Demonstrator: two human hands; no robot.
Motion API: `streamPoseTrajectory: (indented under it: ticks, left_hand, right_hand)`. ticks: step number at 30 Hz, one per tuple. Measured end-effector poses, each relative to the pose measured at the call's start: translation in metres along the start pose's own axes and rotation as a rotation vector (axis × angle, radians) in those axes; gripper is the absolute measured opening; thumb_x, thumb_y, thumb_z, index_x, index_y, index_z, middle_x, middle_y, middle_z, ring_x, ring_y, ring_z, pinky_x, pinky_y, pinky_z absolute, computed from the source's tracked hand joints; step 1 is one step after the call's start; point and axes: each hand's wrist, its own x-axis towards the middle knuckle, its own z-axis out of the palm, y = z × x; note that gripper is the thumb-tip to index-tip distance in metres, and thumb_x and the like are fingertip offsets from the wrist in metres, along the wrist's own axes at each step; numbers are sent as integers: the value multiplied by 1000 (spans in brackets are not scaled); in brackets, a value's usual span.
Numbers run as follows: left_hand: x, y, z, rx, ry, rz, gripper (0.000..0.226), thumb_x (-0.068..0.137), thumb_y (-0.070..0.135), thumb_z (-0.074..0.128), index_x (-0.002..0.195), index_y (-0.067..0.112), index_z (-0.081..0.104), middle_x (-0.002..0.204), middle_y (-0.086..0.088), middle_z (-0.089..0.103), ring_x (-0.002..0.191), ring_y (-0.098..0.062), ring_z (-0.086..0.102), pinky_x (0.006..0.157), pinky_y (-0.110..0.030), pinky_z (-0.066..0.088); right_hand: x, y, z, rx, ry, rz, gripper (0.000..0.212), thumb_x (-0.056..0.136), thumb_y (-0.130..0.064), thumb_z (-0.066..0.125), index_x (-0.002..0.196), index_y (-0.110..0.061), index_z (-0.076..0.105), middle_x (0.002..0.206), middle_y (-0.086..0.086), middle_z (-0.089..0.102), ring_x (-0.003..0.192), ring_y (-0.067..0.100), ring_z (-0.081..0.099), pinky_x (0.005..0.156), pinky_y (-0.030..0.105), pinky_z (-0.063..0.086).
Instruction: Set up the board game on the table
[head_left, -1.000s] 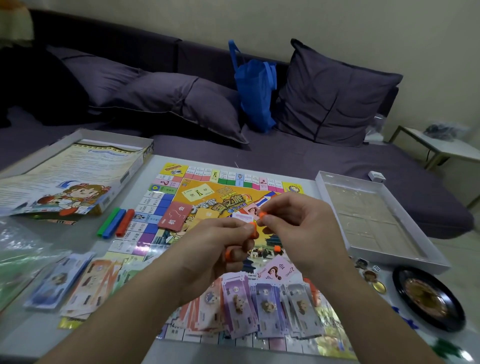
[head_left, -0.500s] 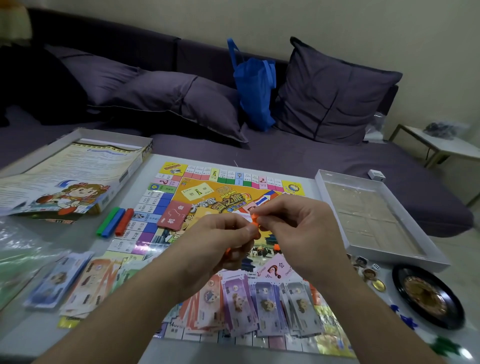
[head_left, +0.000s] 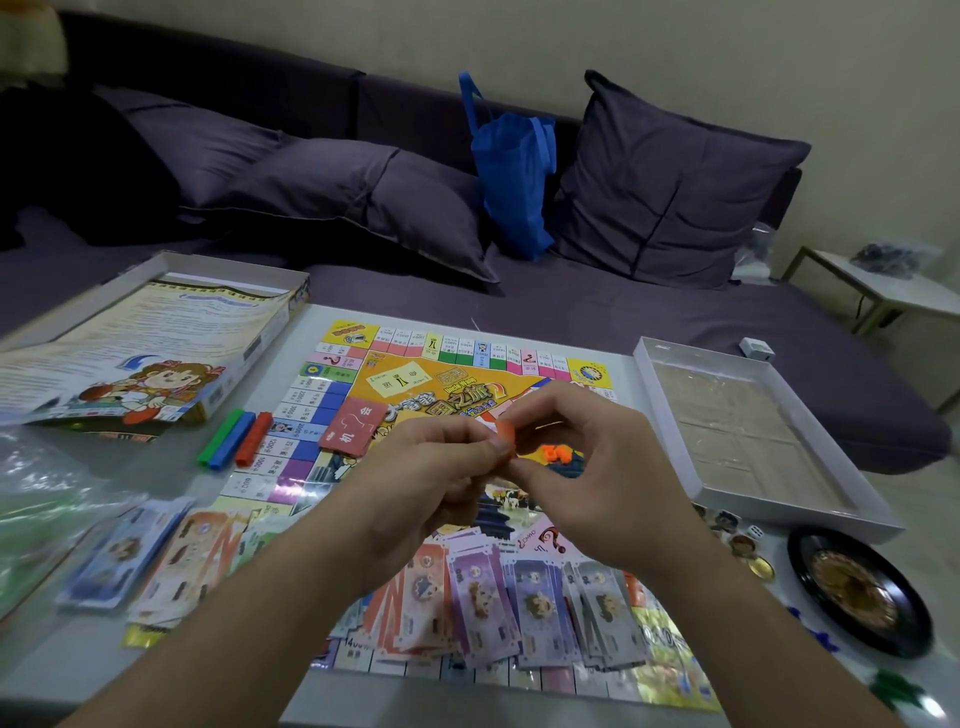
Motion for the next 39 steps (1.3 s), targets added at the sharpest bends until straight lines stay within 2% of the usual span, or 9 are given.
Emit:
streamPoseTrajectory:
  ticks: [8,13,18,22,26,29,32,34,39]
  left_hand:
    - [-1,3,2,1,-24,-8,16,98,15,66,91,2,73,69,-10,32,60,-20,24,55,-29,28]
    - [-1,3,9,-92,59,-29,26,100,16,63,104,-9,69,74,-9,43,65,-17,39,61,-30,36]
    - [2,5,13,-440,150,-102,23,104,21,58,106,-2,62,76,-12,67,66,-21,63,61,-30,56]
    - [-2,10,12,-531,161,-109,16,107,17,48,113,3,53,95,-24,77,80,-33,78,79,-34,58]
    - [-5,10,12,-448,146,-135,19,107,25,47,111,8,53,73,-10,56,54,-17,59,52,-26,40]
    - [-5,9,9,-474,166,-133,18,105,23,51,108,6,54,74,-11,55,54,-18,58,61,-30,43]
    - [-4,10,7,-447,165,-114,24,103,17,56,108,-6,60,88,-20,75,70,-27,74,65,-31,60]
    - [-3,10,5,-367,178,-94,29,102,13,59,116,-12,61,101,-27,77,85,-32,77,70,-34,65]
    - [-3,9,3,-27,163,21,18,100,9,64,111,-5,67,94,-21,78,84,-33,78,75,-39,66]
  right_hand:
    - [-1,-2,-3,-100,61,-74,24,81,-6,86,100,-15,77,94,-8,74,90,14,71,76,35,62]
    - [0,-4,2,-164,29,-81,23,89,-14,81,110,-19,73,102,-12,72,98,8,67,84,28,59]
    - [-4,-7,15,-251,99,-26,44,99,-22,70,141,-24,59,127,-15,64,115,0,59,96,19,53]
    - [-5,-14,24,-355,84,-131,26,93,-25,68,119,-22,66,116,-11,59,114,9,53,95,28,49]
    - [-5,-10,33,-510,-58,-197,20,92,-30,68,111,-26,73,106,-14,63,108,12,49,97,34,45]
    - [-3,-4,33,-465,-47,-172,21,91,-22,66,109,-25,76,101,-14,68,102,10,52,96,36,46]
    - [-4,-8,29,-332,46,-103,13,94,-21,69,104,-27,75,96,-18,69,96,4,59,87,34,53]
    - [-3,-10,23,-191,127,-6,11,97,-19,73,102,-28,75,94,-18,71,95,6,65,84,30,56]
    - [1,-8,9,181,277,253,17,95,-12,75,98,-28,77,91,-7,77,88,13,73,79,36,62]
